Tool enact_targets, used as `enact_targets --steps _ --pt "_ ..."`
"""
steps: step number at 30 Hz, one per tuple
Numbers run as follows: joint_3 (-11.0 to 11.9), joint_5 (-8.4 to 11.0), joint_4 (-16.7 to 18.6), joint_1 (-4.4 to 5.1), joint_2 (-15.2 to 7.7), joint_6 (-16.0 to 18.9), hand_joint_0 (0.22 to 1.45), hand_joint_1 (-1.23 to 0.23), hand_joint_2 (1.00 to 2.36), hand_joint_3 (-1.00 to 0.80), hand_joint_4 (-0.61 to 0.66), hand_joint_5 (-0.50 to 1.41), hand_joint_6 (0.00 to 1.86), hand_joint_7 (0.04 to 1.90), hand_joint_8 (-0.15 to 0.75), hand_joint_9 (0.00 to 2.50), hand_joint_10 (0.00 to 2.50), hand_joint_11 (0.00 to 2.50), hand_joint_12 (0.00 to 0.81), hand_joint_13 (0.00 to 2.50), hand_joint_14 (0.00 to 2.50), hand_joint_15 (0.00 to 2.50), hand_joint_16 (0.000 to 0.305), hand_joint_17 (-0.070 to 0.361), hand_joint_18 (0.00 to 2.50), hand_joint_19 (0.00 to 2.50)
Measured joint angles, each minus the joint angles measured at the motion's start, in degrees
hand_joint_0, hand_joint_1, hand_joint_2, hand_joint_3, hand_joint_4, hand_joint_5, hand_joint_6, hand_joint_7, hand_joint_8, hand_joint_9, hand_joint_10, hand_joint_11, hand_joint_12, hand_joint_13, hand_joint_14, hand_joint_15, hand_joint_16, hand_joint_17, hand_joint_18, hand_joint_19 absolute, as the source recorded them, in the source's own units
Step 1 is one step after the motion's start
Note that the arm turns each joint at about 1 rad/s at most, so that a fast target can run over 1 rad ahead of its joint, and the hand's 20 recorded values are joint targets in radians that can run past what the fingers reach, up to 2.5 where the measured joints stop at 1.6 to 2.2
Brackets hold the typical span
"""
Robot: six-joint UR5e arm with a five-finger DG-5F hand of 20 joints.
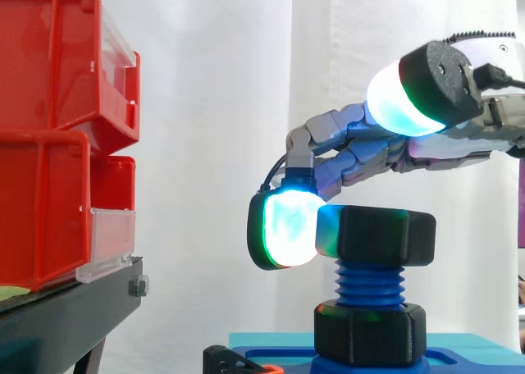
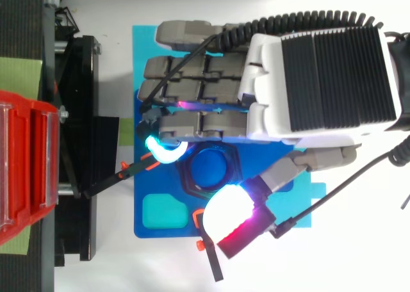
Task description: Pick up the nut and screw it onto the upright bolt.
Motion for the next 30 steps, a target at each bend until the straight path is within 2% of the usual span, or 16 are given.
enact_targets --steps 6,19,27,28,30 --pt "0.28 -1.09 -0.09 -0.88 0.01 -0.86 0.5 -0.08 1.0 -0.5 0.23 -0.07 0.5 1.43 0.281 0.53 0.0 0.0 0.264 0.41 0.0 0.0 0.027 0.06 0.17 0.0" --pt "0.7 -2.84 -0.19 -2.06 0.02 -1.35 0.5 -0.08 1.0 -0.5 0.25 -0.06 0.5 1.46 0.288 0.56 0.0 0.0 0.26 0.43 0.0 0.0 0.026 0.059 0.19 0.0" --pt "1.91 -3.79 -1.01 -2.76 0.03 -1.39 0.52 -0.1 1.0 -0.5 0.25 -0.02 0.5 1.43 0.295 0.71 0.0 0.0 0.235 0.56 0.0 0.0 0.022 0.051 0.29 0.0" --pt "2.28 -3.97 -1.18 -2.83 0.03 -1.43 0.52 -0.1 1.0 -0.5 0.25 -0.03 0.5 1.37 0.292 0.71 0.0 0.0 0.235 0.57 0.0 0.0 0.022 0.05 0.29 0.0" --pt "3.09 -4.47 -1.49 -3.02 0.03 -1.67 0.51 -0.1 1.0 -0.5 0.27 -0.09 0.5 1.03 0.265 0.64 0.0 0.0 0.239 0.56 0.0 0.0 0.023 0.052 0.3 0.0"
